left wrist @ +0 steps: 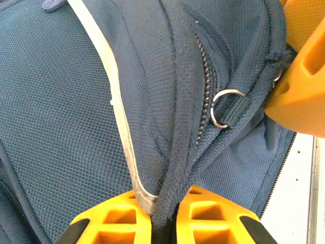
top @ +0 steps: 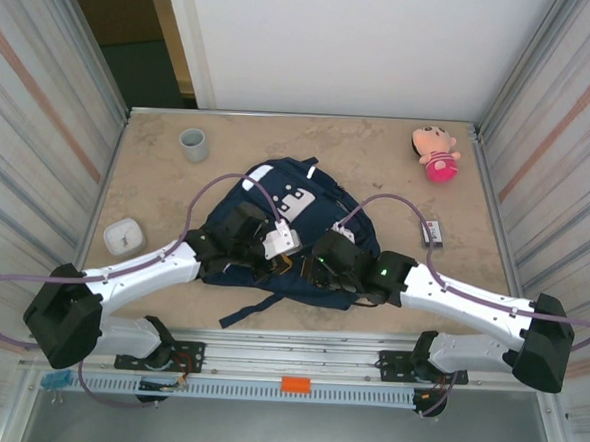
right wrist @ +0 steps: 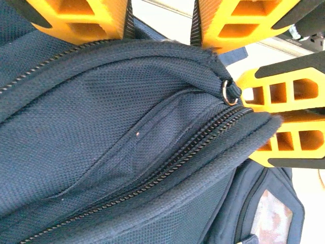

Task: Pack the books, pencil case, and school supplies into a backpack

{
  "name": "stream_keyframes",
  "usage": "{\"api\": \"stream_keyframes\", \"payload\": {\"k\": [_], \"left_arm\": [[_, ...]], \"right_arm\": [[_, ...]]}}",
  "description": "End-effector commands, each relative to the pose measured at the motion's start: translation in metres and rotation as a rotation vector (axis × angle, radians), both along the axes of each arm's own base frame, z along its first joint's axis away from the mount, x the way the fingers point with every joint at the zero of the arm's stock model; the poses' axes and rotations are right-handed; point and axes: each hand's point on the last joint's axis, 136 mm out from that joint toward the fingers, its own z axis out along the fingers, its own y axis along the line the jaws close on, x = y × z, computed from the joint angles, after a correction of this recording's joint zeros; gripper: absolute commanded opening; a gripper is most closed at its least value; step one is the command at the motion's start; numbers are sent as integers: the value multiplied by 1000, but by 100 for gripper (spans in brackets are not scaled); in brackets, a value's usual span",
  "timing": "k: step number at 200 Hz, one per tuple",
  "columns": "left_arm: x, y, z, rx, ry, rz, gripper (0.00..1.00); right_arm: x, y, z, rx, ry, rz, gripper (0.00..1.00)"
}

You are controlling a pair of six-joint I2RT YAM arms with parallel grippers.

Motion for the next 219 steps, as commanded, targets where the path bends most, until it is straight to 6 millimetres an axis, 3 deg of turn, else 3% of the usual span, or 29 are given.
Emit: {"api": "stream_keyframes", "payload": {"k": [1,43,101,138,162,174,219], "left_arm": [[-4,-17,30,-111,28,-22,1],[-3,-18,34,-132,40,0,1],[-4,-17,40,-147,33,-1,2],[-4,-16,40,-142,31,0,1],[-3,-17,41,-146,31,2,1],[-3,-18,43,-154,35,8,1],[-2,-25,46,-210,119,59,1]], "right_arm": [[3,3,11,16,-6,-31,38],[-3,7,10,-12,-3,-27,41],[9,-34,7,-249,-57,-96,34],[10,-42,9,-279,-69,-113,31],[8,-26,16,-234,-96,-76,32],[5,-18,19,-220,-106,-59,38],[-1,-10,14,-237,-110,-44,44]]}}
